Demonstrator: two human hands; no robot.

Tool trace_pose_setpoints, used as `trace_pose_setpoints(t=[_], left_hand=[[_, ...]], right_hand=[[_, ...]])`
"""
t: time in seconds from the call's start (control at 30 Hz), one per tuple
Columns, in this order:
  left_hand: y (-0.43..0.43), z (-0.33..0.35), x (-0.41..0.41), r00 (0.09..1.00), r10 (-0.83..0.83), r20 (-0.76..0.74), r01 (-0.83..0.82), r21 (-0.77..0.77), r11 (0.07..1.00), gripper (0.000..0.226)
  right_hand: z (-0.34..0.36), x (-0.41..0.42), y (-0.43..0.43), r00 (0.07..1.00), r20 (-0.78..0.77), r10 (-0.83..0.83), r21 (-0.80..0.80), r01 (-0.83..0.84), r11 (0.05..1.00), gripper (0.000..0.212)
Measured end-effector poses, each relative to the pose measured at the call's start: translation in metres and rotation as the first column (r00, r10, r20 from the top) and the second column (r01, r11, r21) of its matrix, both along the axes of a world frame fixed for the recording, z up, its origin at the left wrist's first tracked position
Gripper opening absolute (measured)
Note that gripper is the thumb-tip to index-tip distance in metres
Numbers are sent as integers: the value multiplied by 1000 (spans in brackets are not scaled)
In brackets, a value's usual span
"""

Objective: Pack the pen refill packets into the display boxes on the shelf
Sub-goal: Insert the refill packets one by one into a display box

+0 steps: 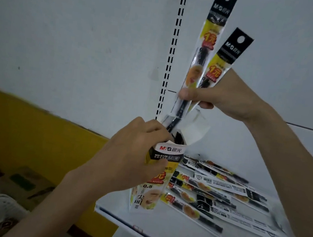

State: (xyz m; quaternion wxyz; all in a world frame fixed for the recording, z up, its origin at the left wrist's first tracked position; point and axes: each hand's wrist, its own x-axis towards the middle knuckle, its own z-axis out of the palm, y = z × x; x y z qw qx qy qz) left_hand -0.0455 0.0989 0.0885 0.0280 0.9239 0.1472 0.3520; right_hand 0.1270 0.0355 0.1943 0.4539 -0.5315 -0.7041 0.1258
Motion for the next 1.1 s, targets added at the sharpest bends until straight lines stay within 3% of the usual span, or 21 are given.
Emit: trace_pose_setpoints(t=[0.3,0.4,0.5,0.57,0.67,0.73,0.8,0.97,1.1], left_hand=[[-4,-3,-10,999,-37,37,35,47,998,34],[-8,-2,-8,997,-77,15,75,99,992,34],[-9,-1,-7,996,-82,21,79,110,991,34],[-10,-2,-6,996,-88,25,85,105,991,33],[-9,-6,-6,998,-58,39,52,139,989,33],[-8,-7,-6,998,-43,51,36,133,991,34],[-9,-9,-4,997,-49,51,41,143,989,34],[-9,-11,-1,994,-47,94,37,109,993,34],[-7,-11,-3,991,-23,130,6,125,992,33]], right_hand=[[-3,1,-13,999,33,33,-9,-33,999,22],[-22,-8,-3,987,159,18,-154,6,988,23],[-39,-14,5,964,263,-26,-147,67,987,29],[-35,-12,0,971,238,-6,-156,45,987,28],[-24,-4,-11,997,56,49,-118,-42,992,39],[-19,-1,-16,999,1,46,-49,-46,998,32],[-19,-5,-18,997,70,12,-24,-11,1000,18],[-34,-6,-10,951,299,-84,-111,122,986,10],[-39,0,-8,956,250,-157,-83,182,980,19]])
